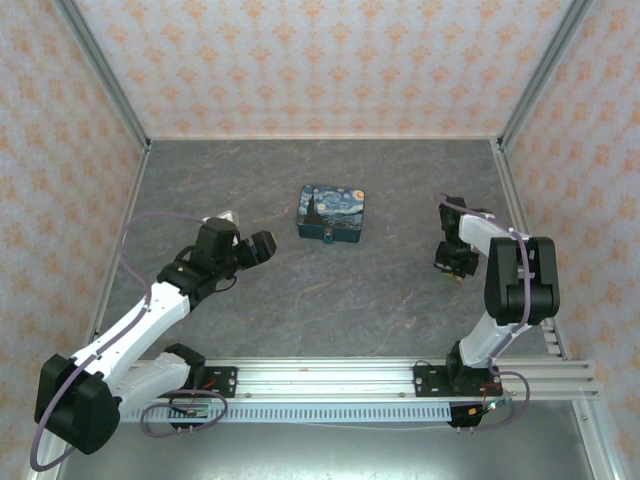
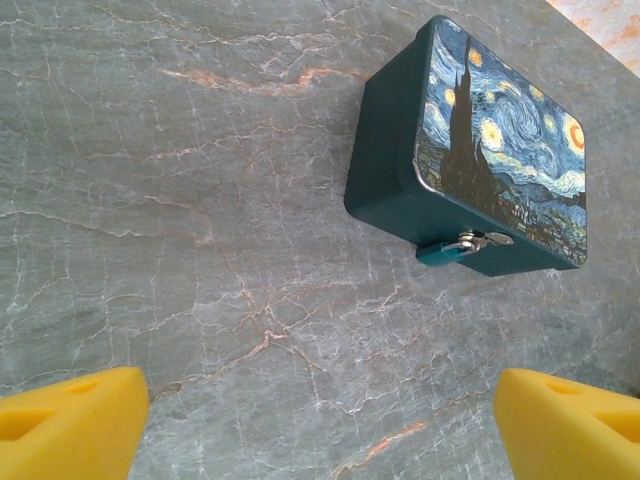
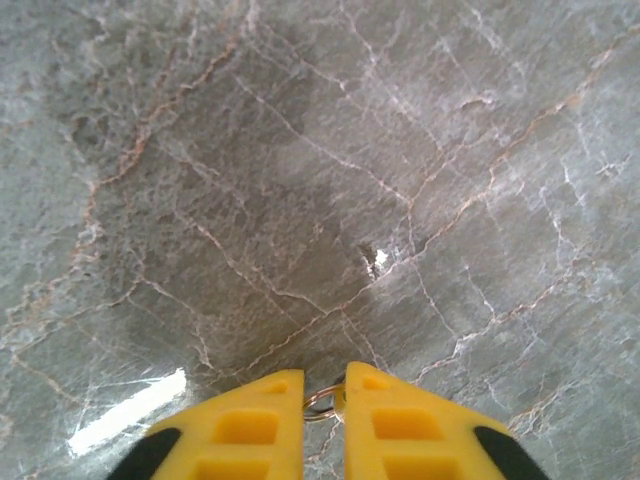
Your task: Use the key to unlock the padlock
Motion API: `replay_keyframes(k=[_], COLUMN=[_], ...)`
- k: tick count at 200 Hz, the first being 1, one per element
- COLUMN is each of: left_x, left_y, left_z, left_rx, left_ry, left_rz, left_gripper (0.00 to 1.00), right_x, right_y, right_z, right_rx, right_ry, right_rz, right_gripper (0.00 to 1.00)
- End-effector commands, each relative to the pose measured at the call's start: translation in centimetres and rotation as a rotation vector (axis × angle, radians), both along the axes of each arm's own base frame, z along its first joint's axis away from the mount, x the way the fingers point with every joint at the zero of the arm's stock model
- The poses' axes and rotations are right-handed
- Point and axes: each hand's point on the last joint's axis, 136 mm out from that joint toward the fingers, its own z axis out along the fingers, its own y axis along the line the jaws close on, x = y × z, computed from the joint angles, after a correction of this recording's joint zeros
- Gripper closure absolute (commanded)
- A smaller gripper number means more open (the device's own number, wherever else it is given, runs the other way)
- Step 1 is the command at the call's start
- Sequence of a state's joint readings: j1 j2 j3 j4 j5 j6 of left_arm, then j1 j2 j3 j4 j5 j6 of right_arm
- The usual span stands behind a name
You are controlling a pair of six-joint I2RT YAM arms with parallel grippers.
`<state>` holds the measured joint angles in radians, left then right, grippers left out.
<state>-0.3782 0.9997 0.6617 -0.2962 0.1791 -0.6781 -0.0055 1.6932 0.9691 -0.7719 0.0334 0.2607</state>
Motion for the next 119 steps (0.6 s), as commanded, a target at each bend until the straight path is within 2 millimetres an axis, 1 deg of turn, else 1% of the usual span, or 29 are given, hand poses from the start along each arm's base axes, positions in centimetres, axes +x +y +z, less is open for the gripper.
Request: replay_keyframes(k=[1, 22, 37, 75, 110, 119], left_x=[0.5, 0.5, 0.5, 0.4, 0.4, 0.4], left_y=[-0.3, -0.3, -0.3, -0.2, -0.1, -0.2], left_z=[1.6, 1.7, 1.7, 1.9, 1.8, 1.8], left_rx=[0.007, 0.007, 0.006, 0.004, 0.007, 0.007], left_ry=[-0.046, -0.046, -0.047, -0.053, -0.050, -0.051], left_rz=[-0.024, -0.024, -0.024, -0.022, -0.017, -0.018], left_gripper=[0.10, 0.10, 0.10, 0.10, 0.10, 0.09], right_x=[-0.8, -0.8, -0.8, -0.7, -0.2, -0.1], right_y=[0.3, 0.3, 0.3, 0.4, 1.5, 1.6], right_z=[-1.1, -0.9, -0.7, 0.0, 0.7, 0.8], right_rx=[0.033, 0.035, 0.034, 0.039, 0.101, 0.107], right_ry=[0.038, 0.022, 0.013, -0.027, -0.075, -0.077], right_rz=[-0.014, -0.018, -0.020, -0.018, -0.008, -0.006], right_gripper=[0.91, 0.96, 0.98, 0.99, 0.99, 1.00])
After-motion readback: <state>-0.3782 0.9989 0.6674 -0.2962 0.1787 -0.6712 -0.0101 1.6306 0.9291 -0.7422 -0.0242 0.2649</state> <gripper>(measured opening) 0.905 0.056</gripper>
